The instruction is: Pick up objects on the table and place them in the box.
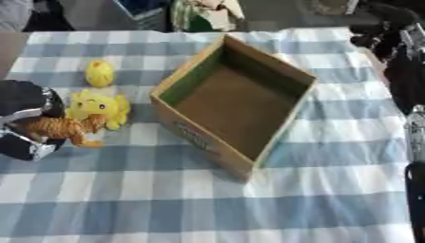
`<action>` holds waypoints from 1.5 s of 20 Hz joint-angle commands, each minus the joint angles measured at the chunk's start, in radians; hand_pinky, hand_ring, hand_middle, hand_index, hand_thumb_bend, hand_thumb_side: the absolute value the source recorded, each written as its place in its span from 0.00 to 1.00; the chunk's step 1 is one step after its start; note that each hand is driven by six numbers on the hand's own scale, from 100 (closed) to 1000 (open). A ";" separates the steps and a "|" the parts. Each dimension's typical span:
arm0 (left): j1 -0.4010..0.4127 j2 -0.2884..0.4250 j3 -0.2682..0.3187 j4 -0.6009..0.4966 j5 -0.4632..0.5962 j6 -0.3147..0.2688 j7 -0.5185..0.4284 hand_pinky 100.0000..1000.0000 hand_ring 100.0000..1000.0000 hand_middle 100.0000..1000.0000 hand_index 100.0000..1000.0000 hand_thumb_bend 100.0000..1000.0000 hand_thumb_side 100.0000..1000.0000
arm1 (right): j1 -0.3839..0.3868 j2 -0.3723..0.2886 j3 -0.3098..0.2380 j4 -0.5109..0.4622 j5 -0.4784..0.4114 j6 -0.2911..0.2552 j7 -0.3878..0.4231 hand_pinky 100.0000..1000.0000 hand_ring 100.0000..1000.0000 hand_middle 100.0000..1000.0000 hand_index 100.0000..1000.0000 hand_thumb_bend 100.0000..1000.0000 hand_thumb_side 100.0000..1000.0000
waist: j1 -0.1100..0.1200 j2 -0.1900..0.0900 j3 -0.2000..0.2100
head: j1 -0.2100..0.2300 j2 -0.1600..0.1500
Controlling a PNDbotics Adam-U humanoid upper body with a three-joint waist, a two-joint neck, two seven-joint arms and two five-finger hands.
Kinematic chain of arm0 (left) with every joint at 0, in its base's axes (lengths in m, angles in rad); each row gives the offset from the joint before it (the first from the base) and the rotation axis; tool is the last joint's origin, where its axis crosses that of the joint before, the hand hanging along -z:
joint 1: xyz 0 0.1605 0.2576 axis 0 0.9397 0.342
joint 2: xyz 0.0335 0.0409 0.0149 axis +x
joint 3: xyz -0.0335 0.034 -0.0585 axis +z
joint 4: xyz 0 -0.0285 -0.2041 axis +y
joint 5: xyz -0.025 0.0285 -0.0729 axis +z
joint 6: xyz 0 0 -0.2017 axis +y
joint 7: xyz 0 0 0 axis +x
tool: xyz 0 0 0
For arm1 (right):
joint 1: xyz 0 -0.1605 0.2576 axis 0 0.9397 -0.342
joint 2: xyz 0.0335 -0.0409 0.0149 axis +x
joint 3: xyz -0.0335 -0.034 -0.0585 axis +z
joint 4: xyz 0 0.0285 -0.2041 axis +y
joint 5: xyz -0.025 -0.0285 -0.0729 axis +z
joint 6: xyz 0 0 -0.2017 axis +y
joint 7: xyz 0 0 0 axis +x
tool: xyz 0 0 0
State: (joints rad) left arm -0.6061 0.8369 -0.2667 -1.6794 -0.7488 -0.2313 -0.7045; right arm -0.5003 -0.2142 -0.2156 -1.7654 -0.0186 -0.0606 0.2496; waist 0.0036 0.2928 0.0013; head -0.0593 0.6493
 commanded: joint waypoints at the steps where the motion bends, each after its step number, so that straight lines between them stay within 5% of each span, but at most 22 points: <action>1: -0.024 0.039 0.027 -0.053 0.021 0.010 -0.018 0.35 0.52 0.34 0.38 0.00 0.16 | -0.007 -0.010 -0.005 -0.027 -0.002 0.003 0.001 0.80 0.79 0.42 0.83 0.00 0.83 | 0.004 -0.024 0.000 | -0.005 -0.005; 9: -0.105 0.023 0.034 -0.130 0.092 0.035 -0.041 0.35 0.51 0.34 0.39 0.00 0.16 | -0.012 -0.010 -0.001 -0.034 -0.001 0.004 0.003 0.80 0.79 0.42 0.83 0.00 0.81 | 0.011 -0.023 -0.009 | -0.015 -0.012; 17: -0.278 -0.073 0.024 -0.060 0.144 0.051 -0.050 0.34 0.49 0.32 0.39 0.00 0.16 | -0.034 0.006 0.015 -0.049 -0.002 0.002 0.014 0.80 0.79 0.42 0.83 0.00 0.79 | 0.018 -0.013 -0.045 | 0.002 -0.039; 30: -0.438 -0.223 0.004 0.077 0.008 0.054 0.048 0.33 0.50 0.34 0.40 0.00 0.17 | -0.071 0.038 0.043 -0.056 -0.012 0.006 0.048 0.80 0.79 0.42 0.83 0.00 0.80 | 0.028 0.023 -0.142 | 0.074 -0.076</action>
State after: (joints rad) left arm -1.0184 0.6143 -0.2691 -1.6076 -0.7306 -0.1784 -0.6696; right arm -0.5554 -0.1722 -0.1748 -1.7961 -0.0209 -0.0530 0.2945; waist 0.0343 0.3342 -0.1421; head 0.0088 0.5861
